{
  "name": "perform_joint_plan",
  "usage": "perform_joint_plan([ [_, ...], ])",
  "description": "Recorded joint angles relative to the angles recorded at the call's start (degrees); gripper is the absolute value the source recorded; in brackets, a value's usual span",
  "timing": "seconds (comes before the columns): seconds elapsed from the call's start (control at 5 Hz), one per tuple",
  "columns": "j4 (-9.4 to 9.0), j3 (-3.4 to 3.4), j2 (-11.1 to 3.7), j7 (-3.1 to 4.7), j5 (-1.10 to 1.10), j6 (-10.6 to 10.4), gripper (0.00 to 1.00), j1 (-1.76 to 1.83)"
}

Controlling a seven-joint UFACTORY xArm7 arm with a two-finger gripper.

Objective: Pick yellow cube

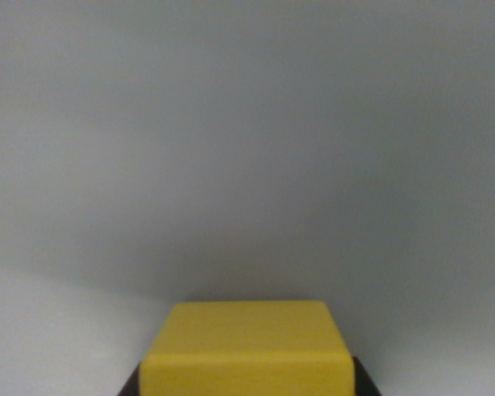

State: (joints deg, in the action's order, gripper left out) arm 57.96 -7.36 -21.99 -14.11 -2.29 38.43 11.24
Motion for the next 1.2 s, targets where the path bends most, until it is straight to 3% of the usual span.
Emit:
perform_joint_plan([
  [1.2, 1.88, -0.07, 1.04, 0.08, 0.18, 2.91, 1.0, -0.06],
])
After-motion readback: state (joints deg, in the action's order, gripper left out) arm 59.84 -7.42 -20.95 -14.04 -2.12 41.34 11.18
